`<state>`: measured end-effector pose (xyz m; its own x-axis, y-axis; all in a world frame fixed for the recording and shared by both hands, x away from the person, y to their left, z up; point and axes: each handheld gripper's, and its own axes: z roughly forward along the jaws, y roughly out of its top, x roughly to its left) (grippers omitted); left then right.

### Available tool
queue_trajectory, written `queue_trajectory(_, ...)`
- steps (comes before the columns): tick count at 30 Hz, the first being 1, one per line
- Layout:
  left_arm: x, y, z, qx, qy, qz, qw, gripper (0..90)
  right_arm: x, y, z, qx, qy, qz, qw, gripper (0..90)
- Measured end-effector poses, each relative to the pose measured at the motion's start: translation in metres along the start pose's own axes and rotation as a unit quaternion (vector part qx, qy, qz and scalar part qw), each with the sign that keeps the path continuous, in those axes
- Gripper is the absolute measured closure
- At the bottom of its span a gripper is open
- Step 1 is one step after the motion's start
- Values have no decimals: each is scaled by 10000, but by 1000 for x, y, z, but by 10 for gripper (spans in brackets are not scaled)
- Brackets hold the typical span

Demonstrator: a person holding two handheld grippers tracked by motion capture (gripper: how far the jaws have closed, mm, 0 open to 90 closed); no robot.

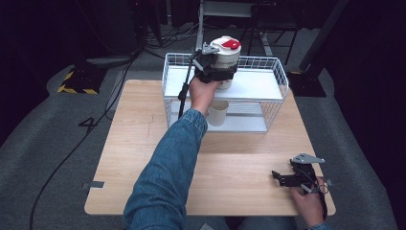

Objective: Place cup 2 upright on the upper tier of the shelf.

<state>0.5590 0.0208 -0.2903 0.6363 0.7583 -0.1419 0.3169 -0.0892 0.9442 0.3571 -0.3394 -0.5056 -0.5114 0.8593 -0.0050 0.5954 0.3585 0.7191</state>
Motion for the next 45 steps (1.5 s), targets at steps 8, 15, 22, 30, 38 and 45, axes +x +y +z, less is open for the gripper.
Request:
queue_trajectory(8,-4,-1,0,15,68,137,9999,98,0,0,0,0,0,1,10000,41)
queue_trajectory(15,-8,-1,0,45,151,270,9995,97,0,0,0,0,0,0,10000,41)
queue_trajectory(22,-7,-2,0,46,108,224,9997,91,0,0,0,0,0,0,10000,41)
queue_trajectory(30,-6,-1,-2,-15,110,111,9999,0,0,0,0,0,0,0,10000,42)
queue_trajectory(38,-7,0,-17,-52,107,194,9997,0,0,1,1,4,7,-23,10000,35)
queue_trajectory(45,-9,0,-40,-134,142,220,9996,0,0,1,1,13,15,-33,10000,32)
